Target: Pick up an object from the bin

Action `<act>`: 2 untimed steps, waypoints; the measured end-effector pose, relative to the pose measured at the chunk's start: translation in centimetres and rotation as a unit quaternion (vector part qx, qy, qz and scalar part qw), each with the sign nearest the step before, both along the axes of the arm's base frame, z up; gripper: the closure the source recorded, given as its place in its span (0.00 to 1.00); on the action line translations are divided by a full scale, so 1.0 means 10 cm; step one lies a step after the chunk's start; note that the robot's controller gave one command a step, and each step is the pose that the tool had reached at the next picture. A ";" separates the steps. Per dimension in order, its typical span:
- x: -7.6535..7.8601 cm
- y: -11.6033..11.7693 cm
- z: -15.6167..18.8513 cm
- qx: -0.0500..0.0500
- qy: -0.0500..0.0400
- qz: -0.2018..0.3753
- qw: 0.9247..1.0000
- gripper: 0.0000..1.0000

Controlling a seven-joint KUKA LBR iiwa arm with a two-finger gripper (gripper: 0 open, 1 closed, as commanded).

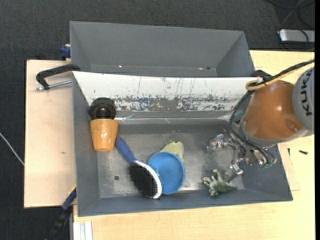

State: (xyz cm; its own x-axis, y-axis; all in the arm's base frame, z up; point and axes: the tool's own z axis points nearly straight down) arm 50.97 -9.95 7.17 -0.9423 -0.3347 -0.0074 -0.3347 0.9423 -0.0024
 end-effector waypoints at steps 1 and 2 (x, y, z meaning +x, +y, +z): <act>0.19 0.40 0.01 -0.001 -0.001 0.045 0.999 0.00; 0.18 0.40 0.01 -0.001 0.002 0.045 0.999 1.00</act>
Offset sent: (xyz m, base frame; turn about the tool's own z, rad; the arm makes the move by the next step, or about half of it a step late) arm 0.0164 0.0397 -0.0017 -0.0896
